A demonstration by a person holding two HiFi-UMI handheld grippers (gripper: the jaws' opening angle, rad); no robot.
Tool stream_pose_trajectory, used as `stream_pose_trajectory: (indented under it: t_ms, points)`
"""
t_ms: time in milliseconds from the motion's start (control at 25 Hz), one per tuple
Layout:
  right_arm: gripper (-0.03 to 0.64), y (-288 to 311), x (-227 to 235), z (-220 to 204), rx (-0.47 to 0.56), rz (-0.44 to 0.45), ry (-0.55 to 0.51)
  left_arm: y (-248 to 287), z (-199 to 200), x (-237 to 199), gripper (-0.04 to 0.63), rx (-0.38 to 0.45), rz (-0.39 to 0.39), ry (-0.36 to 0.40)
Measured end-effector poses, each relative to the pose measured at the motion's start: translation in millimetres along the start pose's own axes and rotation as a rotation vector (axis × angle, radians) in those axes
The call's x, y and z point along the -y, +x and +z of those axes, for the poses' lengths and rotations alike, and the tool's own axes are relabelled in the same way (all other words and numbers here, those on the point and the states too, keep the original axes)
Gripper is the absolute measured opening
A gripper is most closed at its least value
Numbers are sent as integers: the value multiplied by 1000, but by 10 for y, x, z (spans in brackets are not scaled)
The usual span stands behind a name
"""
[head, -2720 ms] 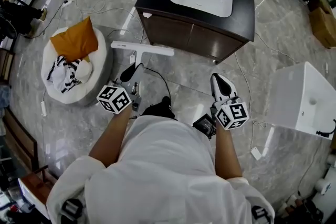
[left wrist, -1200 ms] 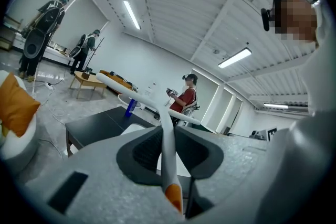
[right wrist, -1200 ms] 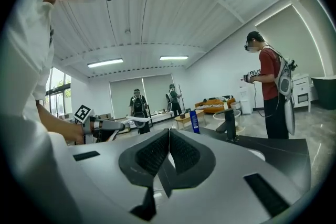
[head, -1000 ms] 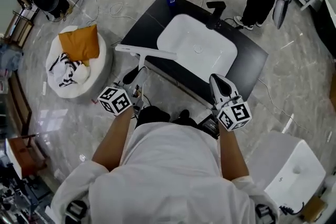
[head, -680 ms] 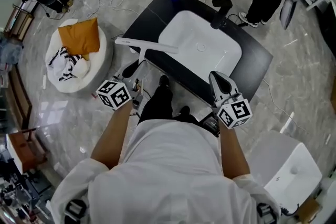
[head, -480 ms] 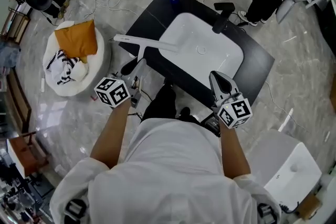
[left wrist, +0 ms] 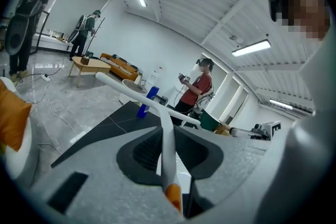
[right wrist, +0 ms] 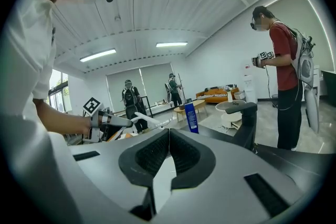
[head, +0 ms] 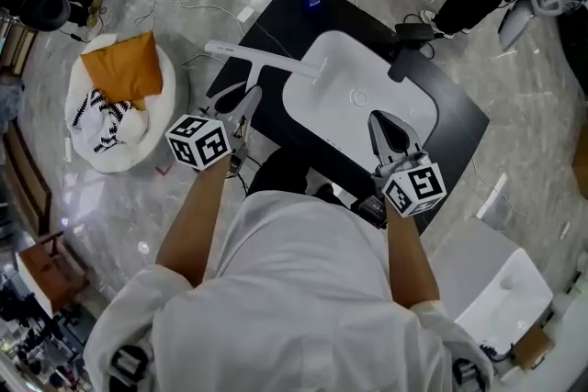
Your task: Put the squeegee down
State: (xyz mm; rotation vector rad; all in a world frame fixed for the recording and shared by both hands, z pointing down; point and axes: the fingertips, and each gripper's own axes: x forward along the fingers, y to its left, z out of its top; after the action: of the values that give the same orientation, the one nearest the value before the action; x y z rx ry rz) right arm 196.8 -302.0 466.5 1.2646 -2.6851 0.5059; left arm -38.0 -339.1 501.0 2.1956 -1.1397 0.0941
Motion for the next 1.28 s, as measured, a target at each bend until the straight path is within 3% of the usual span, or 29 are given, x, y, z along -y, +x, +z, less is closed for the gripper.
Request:
stream_pose_trajectory:
  t_ms: [480, 800, 1280]
  points:
    - [15, 695, 197, 118, -61, -56, 8, 691, 72, -737, 84, -162, -5, -36]
    - [15, 1046, 376, 27, -98, -85, 50, 1103, -56, -1071, 84, -289, 22, 68]
    - [15, 1269, 498, 5, -118, -100, 81, 1388, -319, -1339, 84, -371, 25, 22]
